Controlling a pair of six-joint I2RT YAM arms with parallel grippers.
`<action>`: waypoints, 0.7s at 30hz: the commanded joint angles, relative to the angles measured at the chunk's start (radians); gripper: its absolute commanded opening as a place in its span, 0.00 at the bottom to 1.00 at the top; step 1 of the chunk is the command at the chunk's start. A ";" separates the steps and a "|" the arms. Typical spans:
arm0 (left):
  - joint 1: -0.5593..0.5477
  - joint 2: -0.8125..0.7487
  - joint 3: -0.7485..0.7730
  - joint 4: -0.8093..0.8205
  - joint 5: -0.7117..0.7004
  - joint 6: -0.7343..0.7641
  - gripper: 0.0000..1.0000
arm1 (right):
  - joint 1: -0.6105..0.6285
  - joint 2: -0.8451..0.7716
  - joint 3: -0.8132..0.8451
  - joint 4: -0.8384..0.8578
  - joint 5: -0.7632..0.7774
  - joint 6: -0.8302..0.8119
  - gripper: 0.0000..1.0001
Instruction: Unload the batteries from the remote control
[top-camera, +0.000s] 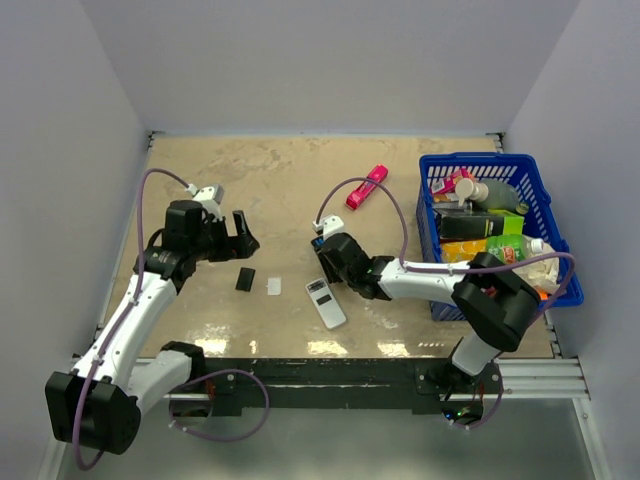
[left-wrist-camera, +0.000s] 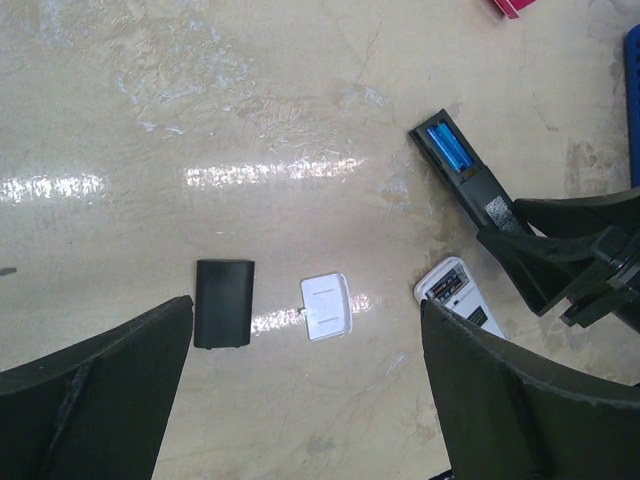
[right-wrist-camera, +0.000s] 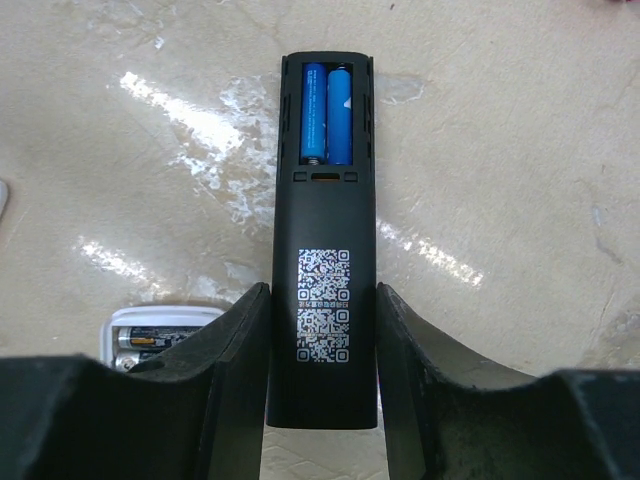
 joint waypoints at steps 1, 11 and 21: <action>0.000 -0.007 0.000 0.019 -0.013 -0.001 0.99 | -0.012 0.004 -0.021 0.045 0.059 0.003 0.21; 0.000 -0.003 -0.002 0.019 -0.029 -0.004 0.99 | -0.021 0.010 -0.016 0.032 0.038 -0.004 0.34; 0.000 -0.007 0.004 0.001 -0.084 -0.018 0.99 | -0.023 -0.052 -0.001 -0.012 0.029 0.027 0.48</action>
